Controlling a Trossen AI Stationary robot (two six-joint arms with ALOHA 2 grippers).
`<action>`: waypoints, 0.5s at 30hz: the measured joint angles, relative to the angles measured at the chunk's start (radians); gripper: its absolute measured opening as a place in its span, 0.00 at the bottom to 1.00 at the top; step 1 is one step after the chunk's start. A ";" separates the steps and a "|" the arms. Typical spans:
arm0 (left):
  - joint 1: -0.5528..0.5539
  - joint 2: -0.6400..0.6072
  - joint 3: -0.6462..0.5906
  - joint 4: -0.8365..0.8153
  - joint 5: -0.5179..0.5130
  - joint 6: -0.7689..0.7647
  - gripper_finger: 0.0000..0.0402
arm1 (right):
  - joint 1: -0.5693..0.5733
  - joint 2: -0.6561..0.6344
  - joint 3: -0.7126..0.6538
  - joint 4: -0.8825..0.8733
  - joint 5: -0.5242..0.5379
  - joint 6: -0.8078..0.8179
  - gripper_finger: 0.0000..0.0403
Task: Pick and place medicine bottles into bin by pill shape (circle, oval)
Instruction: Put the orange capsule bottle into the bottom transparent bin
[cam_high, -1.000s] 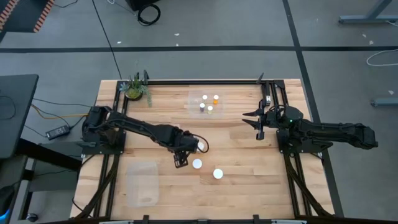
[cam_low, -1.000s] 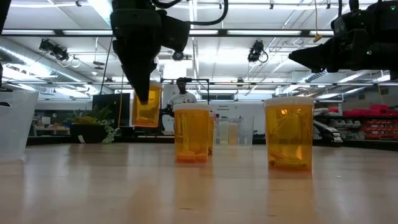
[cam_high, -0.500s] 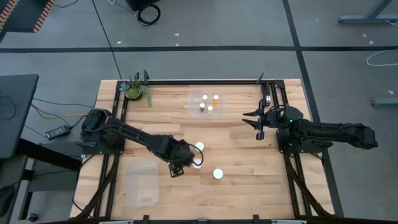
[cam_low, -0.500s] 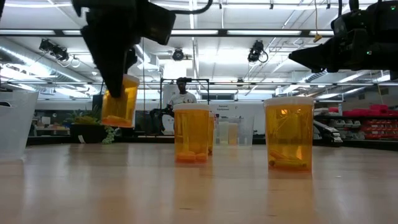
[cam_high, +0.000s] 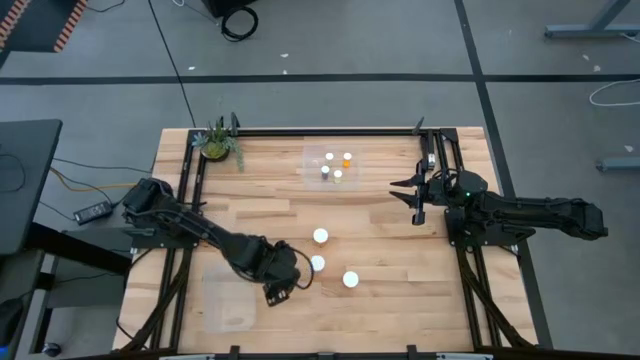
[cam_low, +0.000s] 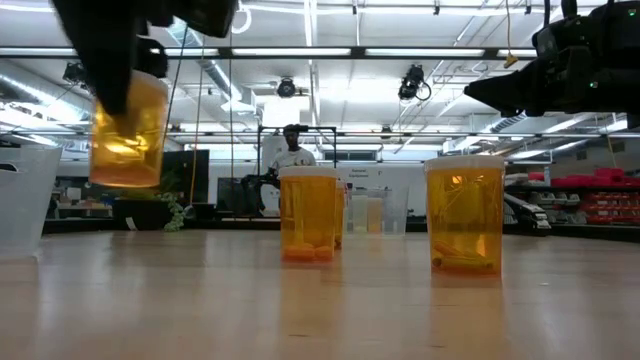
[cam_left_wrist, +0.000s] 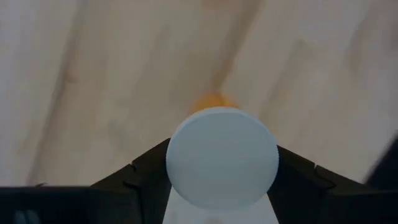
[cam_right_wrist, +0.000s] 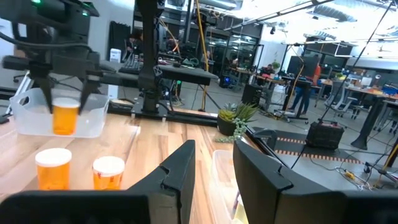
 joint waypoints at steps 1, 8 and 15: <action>-0.013 0.000 0.000 0.002 0.007 -0.022 0.57 | 0.000 0.000 0.000 0.000 0.000 0.000 0.29; -0.089 -0.040 0.000 -0.005 0.010 -0.176 0.52 | 0.000 0.000 0.000 0.000 0.000 0.000 0.29; -0.151 -0.076 0.001 -0.023 -0.022 -0.286 0.55 | 0.000 0.000 0.000 0.000 0.000 0.000 0.29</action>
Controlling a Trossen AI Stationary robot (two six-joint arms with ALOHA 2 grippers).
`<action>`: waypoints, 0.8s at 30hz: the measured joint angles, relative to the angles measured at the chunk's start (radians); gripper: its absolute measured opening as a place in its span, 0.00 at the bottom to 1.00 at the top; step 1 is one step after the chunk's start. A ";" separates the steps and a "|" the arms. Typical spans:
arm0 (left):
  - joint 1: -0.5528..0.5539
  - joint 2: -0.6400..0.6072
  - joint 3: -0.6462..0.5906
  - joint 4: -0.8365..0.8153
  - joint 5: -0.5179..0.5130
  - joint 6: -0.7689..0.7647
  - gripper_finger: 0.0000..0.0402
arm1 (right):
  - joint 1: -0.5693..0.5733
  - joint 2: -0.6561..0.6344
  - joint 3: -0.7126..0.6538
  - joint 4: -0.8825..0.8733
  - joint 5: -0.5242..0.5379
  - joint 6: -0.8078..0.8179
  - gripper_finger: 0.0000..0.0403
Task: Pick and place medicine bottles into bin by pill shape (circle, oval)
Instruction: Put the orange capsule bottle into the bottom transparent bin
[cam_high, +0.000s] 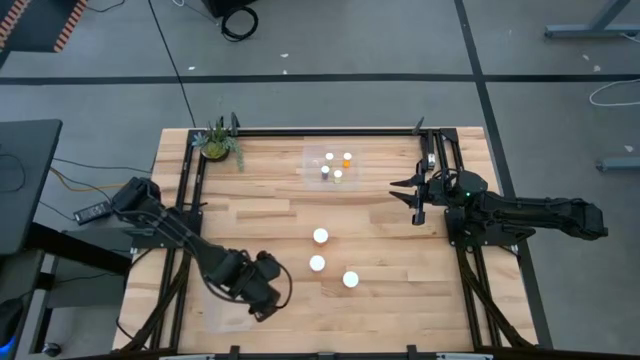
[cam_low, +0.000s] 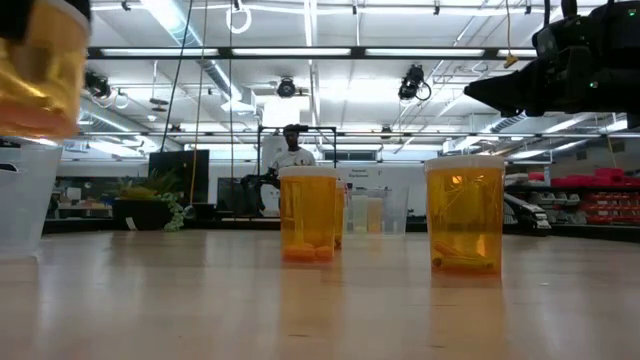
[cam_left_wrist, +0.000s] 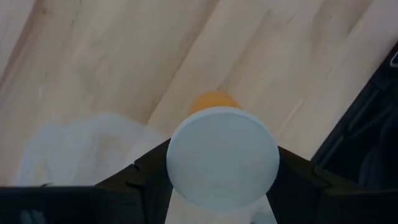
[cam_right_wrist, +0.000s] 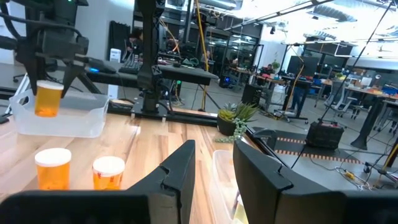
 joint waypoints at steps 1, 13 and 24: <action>-0.009 -0.007 0.000 -0.012 0.000 -0.020 0.55 | 0.000 0.000 0.000 0.000 0.000 0.000 0.29; -0.123 -0.047 0.000 -0.193 -0.006 -0.324 0.57 | 0.000 0.000 0.000 0.000 0.000 0.000 0.29; -0.206 -0.047 -0.094 -0.182 -0.032 -0.491 0.52 | 0.000 0.000 0.000 0.000 0.000 0.000 0.29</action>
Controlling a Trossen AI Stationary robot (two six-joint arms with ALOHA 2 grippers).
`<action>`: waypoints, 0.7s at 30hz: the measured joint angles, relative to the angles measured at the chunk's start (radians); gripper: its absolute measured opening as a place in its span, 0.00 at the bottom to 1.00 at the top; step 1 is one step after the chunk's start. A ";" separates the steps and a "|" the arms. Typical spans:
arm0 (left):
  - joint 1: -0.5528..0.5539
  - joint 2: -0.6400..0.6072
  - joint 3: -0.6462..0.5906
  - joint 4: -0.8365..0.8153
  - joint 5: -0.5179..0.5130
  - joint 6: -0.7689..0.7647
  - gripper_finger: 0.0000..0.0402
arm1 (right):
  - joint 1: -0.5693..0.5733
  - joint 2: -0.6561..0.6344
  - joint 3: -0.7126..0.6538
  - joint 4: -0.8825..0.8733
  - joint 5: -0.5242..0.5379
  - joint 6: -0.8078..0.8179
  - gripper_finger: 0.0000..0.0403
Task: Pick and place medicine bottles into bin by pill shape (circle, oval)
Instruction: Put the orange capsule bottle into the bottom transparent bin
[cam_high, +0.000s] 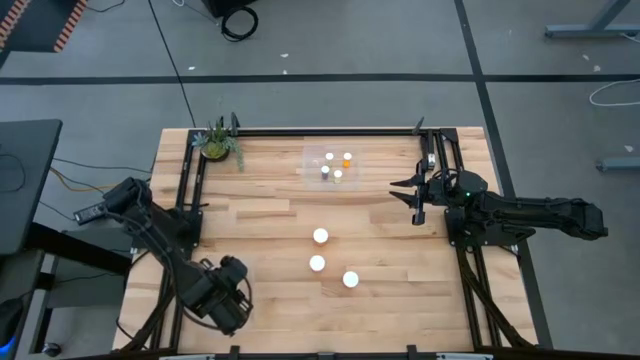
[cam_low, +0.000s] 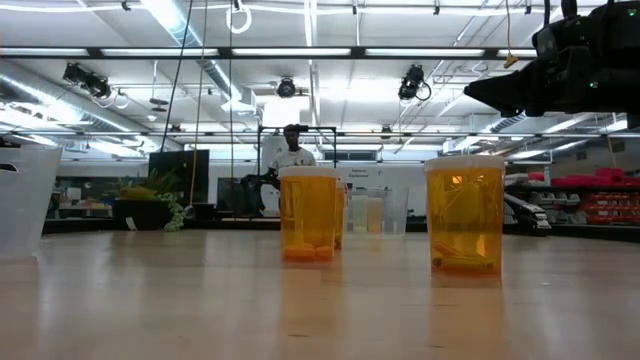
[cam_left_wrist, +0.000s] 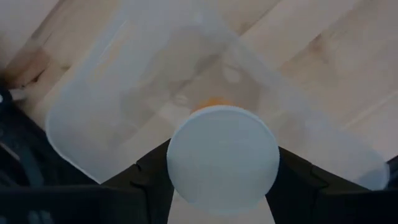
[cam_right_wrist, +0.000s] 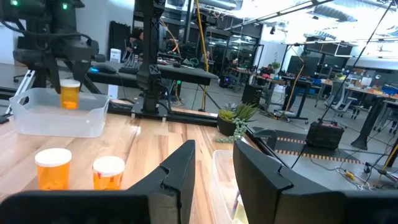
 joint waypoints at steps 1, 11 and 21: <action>-0.010 0.000 -0.011 0.005 0.000 -0.007 0.52 | 0.000 0.000 0.000 0.000 0.000 0.000 0.29; -0.067 0.001 -0.138 0.114 0.000 -0.106 0.54 | 0.000 0.000 0.000 0.000 0.000 0.000 0.29; -0.077 0.001 -0.157 0.157 0.000 -0.127 0.59 | 0.000 0.000 0.000 0.000 0.000 0.000 0.29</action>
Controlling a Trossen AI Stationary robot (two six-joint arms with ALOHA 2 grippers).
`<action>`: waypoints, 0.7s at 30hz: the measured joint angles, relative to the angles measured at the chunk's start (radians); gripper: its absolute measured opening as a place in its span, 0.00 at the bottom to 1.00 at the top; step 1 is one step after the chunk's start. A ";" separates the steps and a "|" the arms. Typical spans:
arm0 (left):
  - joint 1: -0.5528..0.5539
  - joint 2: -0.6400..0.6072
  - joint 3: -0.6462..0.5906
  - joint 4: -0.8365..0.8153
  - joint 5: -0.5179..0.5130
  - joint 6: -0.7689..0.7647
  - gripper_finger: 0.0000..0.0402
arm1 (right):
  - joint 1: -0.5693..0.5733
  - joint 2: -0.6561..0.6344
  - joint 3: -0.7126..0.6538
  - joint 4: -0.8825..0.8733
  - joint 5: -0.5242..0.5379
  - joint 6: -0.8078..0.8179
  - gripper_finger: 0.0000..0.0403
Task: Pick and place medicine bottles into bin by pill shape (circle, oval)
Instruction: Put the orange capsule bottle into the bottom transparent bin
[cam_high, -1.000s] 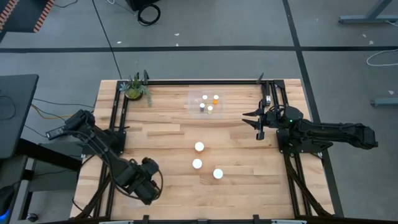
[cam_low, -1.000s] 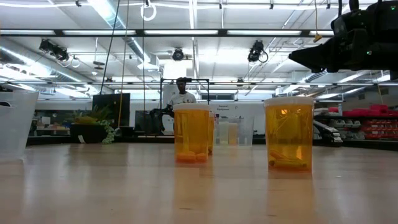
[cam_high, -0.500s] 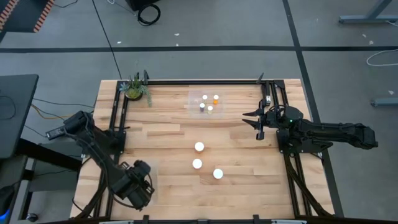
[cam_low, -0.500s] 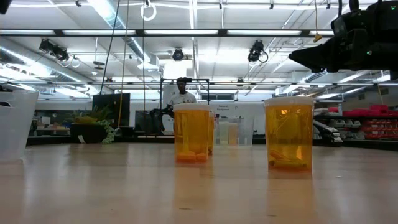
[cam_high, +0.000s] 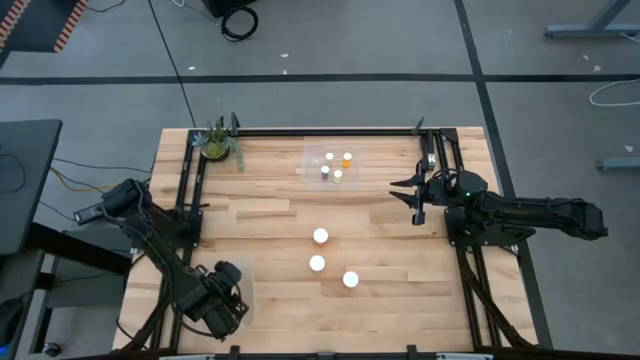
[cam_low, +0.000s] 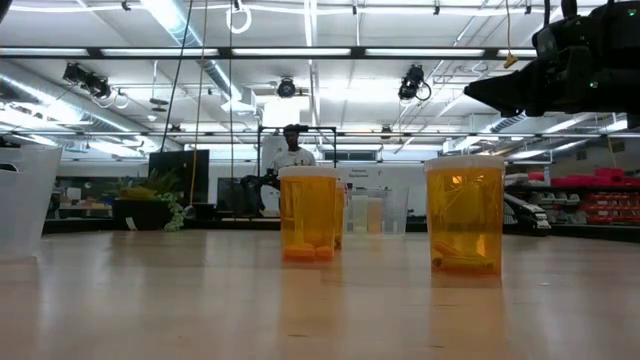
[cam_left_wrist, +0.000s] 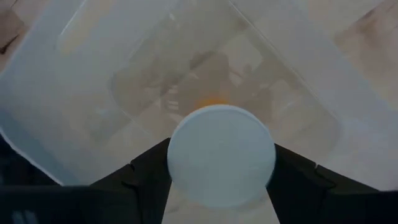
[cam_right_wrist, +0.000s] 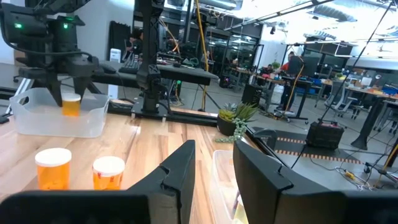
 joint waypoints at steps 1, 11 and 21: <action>-0.003 0.001 0.000 0.000 -0.001 -0.004 0.60 | 0.000 0.000 0.000 0.000 0.000 0.000 0.29; -0.015 0.035 0.000 -0.031 -0.002 0.000 0.53 | 0.000 0.000 0.000 0.000 0.000 0.000 0.29; -0.019 0.035 0.000 -0.040 -0.002 -0.033 0.72 | 0.000 0.000 0.000 0.000 0.000 0.000 0.29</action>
